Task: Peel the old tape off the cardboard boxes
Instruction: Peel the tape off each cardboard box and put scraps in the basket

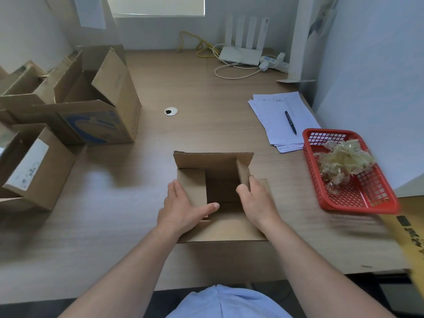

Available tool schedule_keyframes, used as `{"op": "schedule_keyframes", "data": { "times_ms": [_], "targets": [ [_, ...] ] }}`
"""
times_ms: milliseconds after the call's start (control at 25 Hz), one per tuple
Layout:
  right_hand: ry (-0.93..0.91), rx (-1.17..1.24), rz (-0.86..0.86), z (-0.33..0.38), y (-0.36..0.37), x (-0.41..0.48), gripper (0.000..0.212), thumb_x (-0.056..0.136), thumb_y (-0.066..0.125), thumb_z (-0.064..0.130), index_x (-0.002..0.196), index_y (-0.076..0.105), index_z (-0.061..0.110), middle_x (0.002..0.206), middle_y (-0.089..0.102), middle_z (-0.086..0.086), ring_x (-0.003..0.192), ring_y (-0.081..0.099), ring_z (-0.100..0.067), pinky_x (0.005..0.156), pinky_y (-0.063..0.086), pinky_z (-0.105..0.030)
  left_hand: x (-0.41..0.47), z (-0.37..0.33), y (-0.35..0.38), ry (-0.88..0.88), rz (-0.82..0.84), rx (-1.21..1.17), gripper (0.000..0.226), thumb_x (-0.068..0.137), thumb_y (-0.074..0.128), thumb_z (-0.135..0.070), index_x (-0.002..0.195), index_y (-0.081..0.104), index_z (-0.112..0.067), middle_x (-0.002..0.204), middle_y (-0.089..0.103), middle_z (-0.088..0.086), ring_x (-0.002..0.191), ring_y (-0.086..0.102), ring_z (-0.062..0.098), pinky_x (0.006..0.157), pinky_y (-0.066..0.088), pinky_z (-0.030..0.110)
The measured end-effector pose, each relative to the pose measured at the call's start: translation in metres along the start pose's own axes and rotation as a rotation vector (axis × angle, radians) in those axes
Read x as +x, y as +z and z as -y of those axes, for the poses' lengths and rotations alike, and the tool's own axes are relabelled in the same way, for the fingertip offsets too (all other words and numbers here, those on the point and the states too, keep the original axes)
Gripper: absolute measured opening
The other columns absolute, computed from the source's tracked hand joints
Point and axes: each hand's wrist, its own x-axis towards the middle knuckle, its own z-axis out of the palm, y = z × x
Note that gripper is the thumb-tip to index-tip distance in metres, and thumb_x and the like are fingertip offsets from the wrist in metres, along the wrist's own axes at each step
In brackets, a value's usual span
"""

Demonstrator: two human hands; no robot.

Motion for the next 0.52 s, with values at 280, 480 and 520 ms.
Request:
{"op": "schedule_keyframes", "data": {
  "times_ms": [280,480,520],
  "targets": [
    [-0.012,0.340,-0.014,-0.007,-0.037,-0.001,0.036,0.094,0.041,0.014,0.062,0.028,0.024,0.061,0.028,0.006,0.063,0.026,-0.014,0.057,0.024,-0.031,0.000,-0.012,0.004,-0.056,-0.084,0.354,0.125,0.062,0.065,-0.075,0.147,0.007,-0.004,0.140,0.026,0.011,0.132,0.030,0.029,0.098,0.039,0.039],
    [-0.017,0.394,0.012,-0.010,-0.044,0.003,0.034,0.095,0.040,0.012,0.065,0.029,0.023,0.065,0.027,0.004,0.062,0.025,-0.013,0.053,0.025,-0.025,0.003,-0.006,-0.013,-0.066,-0.025,-0.201,0.048,0.069,0.046,-0.047,0.100,0.049,-0.011,0.106,0.048,0.009,0.091,0.051,0.026,0.069,0.039,0.032],
    [-0.013,0.408,0.022,-0.012,-0.045,0.005,0.034,0.096,0.040,0.012,0.065,0.029,0.022,0.064,0.028,0.004,0.062,0.026,-0.013,0.054,0.025,-0.025,0.001,0.001,-0.020,-0.068,0.006,-0.437,0.035,0.065,0.043,-0.041,0.084,0.048,-0.012,0.091,0.050,0.007,0.078,0.049,0.023,0.067,0.039,0.033]
  ]
}}
